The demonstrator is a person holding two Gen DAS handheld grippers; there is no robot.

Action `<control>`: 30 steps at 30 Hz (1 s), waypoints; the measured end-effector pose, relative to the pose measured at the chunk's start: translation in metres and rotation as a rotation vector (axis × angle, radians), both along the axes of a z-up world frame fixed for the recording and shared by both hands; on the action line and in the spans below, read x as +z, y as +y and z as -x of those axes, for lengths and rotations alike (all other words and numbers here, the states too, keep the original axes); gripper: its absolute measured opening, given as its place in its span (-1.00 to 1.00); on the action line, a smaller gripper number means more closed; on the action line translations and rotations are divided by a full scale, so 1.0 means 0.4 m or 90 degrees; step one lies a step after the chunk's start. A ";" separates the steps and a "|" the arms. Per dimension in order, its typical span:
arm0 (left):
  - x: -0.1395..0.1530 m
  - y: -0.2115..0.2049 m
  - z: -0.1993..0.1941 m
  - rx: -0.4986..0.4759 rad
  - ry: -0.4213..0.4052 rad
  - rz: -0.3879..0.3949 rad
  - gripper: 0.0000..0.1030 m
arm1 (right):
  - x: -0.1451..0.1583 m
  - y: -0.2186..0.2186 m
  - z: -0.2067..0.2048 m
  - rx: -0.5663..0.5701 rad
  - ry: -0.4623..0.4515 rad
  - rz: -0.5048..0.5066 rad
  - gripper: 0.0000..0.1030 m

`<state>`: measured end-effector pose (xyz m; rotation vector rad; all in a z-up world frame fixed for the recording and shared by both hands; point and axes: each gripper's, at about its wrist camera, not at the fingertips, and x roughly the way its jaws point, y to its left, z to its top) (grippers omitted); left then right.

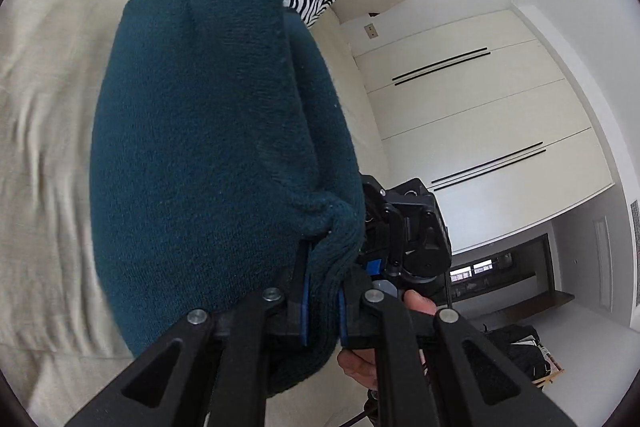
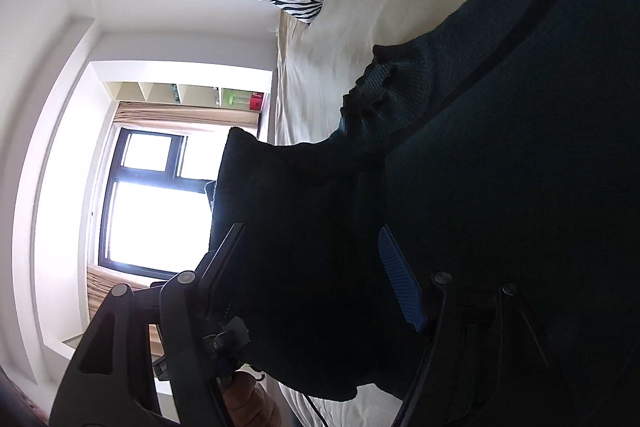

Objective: Fold small clothes

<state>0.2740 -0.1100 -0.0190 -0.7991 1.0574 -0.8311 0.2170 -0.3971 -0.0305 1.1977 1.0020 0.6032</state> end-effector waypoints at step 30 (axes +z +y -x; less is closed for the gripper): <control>-0.104 0.017 0.075 -0.041 -0.032 -0.041 0.15 | 0.030 -0.015 -0.031 0.010 -0.002 0.358 -0.74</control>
